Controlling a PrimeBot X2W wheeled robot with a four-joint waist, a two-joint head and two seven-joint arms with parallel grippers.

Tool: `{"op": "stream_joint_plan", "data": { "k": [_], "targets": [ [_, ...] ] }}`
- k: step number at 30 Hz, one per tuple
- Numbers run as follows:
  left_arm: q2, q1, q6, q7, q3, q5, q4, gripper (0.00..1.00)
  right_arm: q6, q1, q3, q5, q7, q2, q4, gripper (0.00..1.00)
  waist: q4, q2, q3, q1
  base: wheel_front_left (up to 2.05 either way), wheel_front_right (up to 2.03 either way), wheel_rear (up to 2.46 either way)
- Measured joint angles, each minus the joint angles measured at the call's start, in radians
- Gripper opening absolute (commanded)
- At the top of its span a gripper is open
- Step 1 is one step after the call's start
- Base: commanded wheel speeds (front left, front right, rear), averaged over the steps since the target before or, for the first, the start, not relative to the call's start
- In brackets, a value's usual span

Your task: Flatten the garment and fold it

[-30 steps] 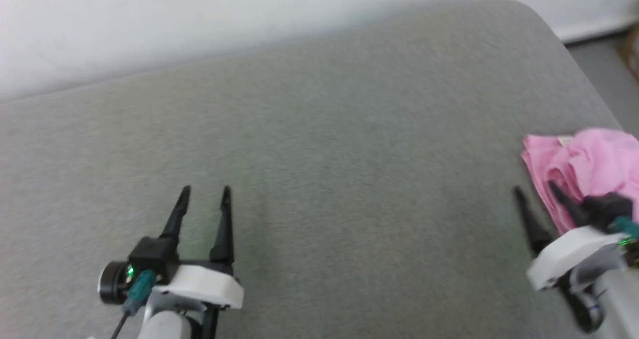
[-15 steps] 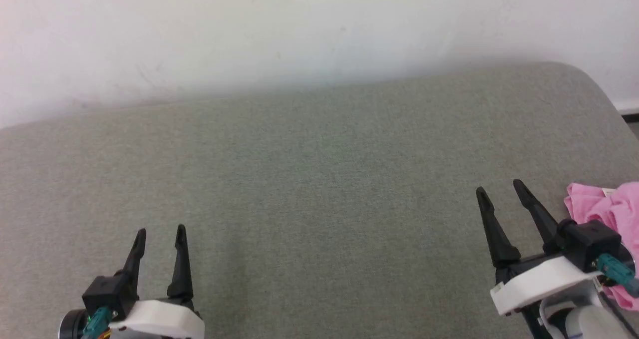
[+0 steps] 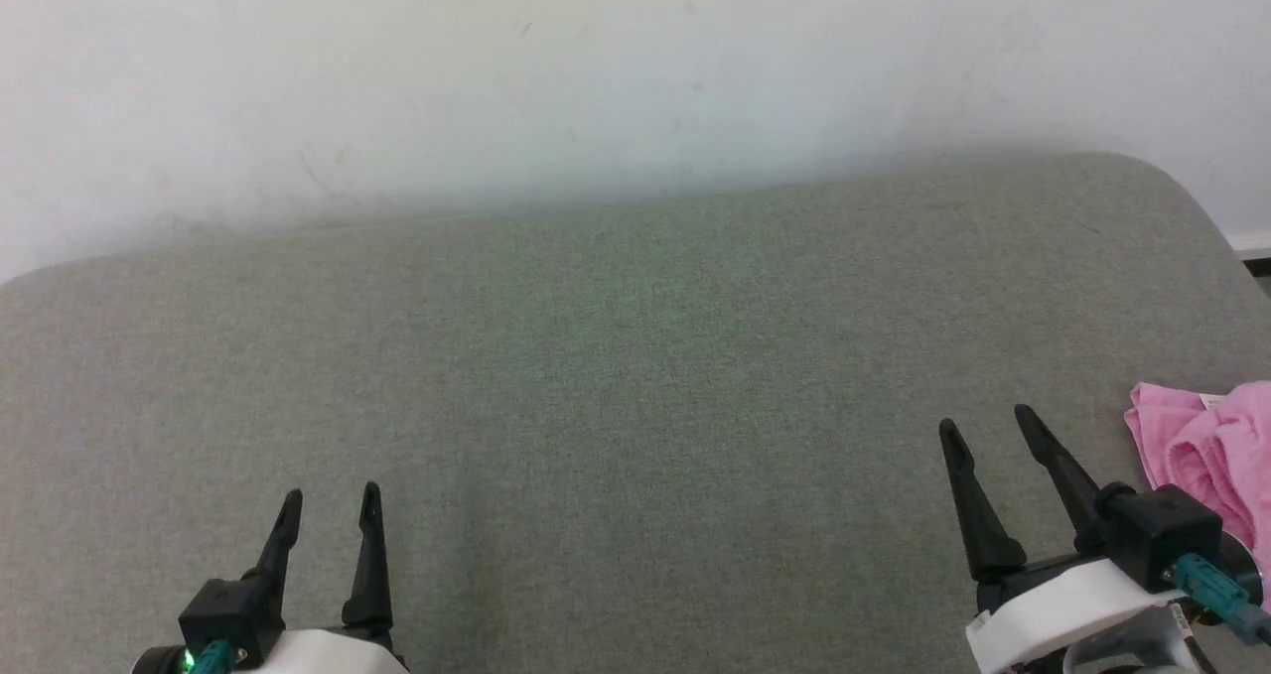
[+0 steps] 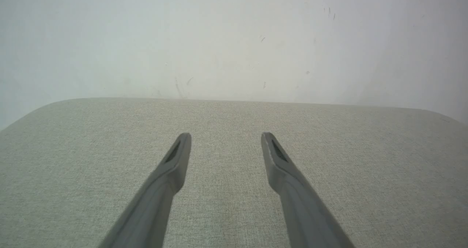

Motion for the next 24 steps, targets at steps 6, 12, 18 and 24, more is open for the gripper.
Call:
{"op": "stream_joint_plan", "data": {
  "k": [6, 12, 18, 24],
  "targets": [
    [-0.003, 0.000, 0.008, 0.001, -0.003, 0.007, 0.000, 0.00, 0.000, 0.001, 0.005, 0.001, 0.000, 0.001, -0.002, 0.00, 0.002, 0.0000, -0.005, 0.0000, 0.00, 0.00, 0.00],
    [-0.003, 0.000, 0.008, 0.008, -0.003, 0.007, -0.001, 0.00, 0.000, 0.000, 0.005, -0.001, 0.000, 0.001, -0.001, 0.00, 0.004, 0.0000, -0.006, 0.0000, 0.00, 0.00, 0.00],
    [-0.004, -0.001, 0.008, 0.020, -0.005, 0.008, -0.005, 0.00, 0.000, 0.000, 0.003, -0.003, 0.006, 0.001, 0.000, 0.00, 0.007, 0.0000, -0.006, 0.0000, 0.00, 0.00, 0.00],
    [-0.005, -0.002, 0.008, 0.033, -0.008, 0.016, -0.012, 0.00, 0.000, 0.000, 0.000, -0.012, 0.009, 0.003, 0.003, 0.00, 0.010, 0.0000, -0.006, 0.0000, 0.00, 0.00, 0.00]
  ]
}}
